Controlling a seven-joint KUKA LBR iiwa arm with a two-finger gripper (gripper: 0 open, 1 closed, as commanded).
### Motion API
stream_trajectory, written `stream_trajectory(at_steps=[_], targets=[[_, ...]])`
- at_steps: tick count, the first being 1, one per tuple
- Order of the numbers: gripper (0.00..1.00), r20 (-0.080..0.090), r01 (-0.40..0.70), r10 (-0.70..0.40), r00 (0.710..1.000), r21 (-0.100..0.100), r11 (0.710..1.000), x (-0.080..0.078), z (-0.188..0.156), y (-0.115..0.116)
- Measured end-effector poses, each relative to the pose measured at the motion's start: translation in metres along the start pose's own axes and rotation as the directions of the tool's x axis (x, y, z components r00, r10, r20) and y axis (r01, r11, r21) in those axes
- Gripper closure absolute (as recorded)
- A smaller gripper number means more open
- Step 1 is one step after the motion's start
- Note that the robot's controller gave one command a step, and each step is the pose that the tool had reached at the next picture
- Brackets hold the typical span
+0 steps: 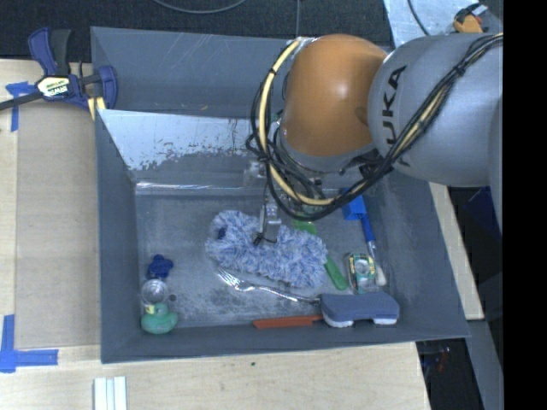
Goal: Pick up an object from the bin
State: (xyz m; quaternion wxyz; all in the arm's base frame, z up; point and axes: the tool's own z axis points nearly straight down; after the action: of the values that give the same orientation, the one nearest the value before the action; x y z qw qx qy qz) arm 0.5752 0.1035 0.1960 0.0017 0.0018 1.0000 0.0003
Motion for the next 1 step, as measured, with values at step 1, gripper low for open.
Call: stream_trajectory(at_steps=[1], targets=[[0.00, 0.000, 0.000, 0.000, 1.000, 0.000, 1.000, 0.0000, 0.0000, 0.0000]])
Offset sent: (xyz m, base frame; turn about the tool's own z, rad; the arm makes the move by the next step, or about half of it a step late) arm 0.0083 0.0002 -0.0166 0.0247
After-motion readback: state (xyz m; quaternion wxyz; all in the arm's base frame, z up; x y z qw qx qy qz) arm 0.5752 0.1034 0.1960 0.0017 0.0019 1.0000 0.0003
